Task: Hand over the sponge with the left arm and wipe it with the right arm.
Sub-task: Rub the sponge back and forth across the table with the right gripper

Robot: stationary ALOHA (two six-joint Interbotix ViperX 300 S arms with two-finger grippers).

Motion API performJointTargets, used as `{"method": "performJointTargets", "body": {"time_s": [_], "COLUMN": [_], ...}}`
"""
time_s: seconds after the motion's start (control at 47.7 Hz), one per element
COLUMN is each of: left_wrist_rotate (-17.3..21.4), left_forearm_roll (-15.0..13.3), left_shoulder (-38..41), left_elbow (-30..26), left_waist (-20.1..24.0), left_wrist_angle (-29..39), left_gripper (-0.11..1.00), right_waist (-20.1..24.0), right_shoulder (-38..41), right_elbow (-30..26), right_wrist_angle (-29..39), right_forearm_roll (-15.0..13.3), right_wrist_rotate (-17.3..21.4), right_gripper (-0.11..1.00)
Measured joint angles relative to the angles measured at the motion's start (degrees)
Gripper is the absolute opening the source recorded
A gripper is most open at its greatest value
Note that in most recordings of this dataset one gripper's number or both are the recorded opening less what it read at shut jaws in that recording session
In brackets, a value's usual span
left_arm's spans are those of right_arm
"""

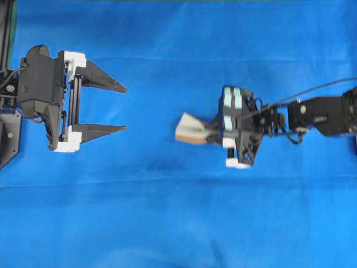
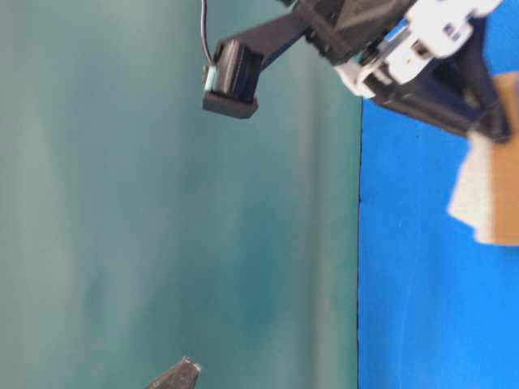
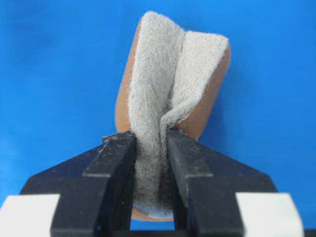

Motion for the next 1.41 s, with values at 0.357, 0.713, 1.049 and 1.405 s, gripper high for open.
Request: {"method": "performJointTargets", "body": {"time_s": [0.357, 0.713, 1.049, 1.405], "left_wrist_rotate": [0.0, -0.2, -0.2, -0.1], "left_forearm_roll": [0.0, 0.0, 0.0, 0.0], "left_shoulder": [0.0, -0.1, 0.0, 0.0], "left_elbow": [0.1, 0.1, 0.2, 0.3], "left_waist": [-0.1, -0.1, -0.3, -0.4], "left_wrist_angle": [0.0, 0.0, 0.0, 0.0], "left_gripper": [0.87, 0.87, 0.87, 0.87], "right_waist": [6.2, -2.3, -12.5, -12.3], "right_shoulder": [0.4, 0.5, 0.5, 0.6], "right_elbow": [-1.8, -1.3, -0.9, -0.9], "right_wrist_angle": [1.4, 2.7, -0.4, -1.0], "right_forearm_roll": [0.0, -0.7, -3.3, -3.5], "right_wrist_rotate": [2.5, 1.3, 0.4, 0.2], "right_gripper": [0.26, 0.26, 0.26, 0.26]}}
